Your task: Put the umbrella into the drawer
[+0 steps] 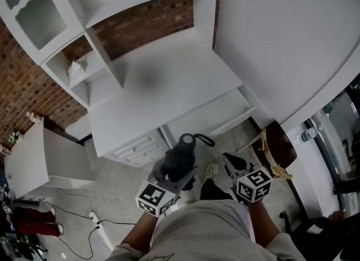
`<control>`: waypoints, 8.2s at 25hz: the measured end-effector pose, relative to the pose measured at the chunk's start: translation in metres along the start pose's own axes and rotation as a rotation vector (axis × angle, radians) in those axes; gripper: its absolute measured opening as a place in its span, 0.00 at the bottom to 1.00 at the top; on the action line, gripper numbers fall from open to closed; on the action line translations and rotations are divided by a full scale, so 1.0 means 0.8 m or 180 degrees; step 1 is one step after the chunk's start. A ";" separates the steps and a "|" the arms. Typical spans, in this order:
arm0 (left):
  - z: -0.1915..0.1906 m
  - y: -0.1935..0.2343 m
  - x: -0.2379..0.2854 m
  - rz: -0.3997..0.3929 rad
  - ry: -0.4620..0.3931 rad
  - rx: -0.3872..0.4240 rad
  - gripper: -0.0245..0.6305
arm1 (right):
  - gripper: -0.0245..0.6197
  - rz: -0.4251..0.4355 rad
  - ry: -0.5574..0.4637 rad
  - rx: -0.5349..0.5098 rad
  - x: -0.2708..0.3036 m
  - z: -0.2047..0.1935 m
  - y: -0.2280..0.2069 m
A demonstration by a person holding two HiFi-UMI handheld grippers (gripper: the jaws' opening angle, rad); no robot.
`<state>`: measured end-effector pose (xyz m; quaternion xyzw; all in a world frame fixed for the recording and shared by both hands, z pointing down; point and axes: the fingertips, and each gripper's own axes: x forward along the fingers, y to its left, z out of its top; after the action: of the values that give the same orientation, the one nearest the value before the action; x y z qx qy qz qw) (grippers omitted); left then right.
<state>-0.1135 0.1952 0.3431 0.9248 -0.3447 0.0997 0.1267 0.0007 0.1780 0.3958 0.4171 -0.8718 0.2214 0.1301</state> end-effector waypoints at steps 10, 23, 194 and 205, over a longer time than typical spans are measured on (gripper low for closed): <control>0.029 0.045 0.074 0.0119 0.0036 0.0002 0.45 | 0.08 0.0172 0.0001 -0.0014 0.053 0.041 -0.075; 0.060 0.087 0.184 0.0309 0.0047 -0.0099 0.45 | 0.08 0.0386 0.0099 -0.0019 0.100 0.085 -0.181; -0.396 0.251 0.416 -0.0183 0.3349 0.0454 0.46 | 0.08 0.0133 0.1127 0.0724 0.197 -0.052 -0.273; -0.397 0.252 0.423 -0.0234 0.3383 0.0414 0.47 | 0.08 0.0170 0.1134 0.0738 0.203 -0.054 -0.270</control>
<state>-0.0267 -0.0628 0.7696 0.7642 -0.1936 0.5708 0.2295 0.0716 -0.0287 0.5601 0.3603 -0.8145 0.3938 0.2274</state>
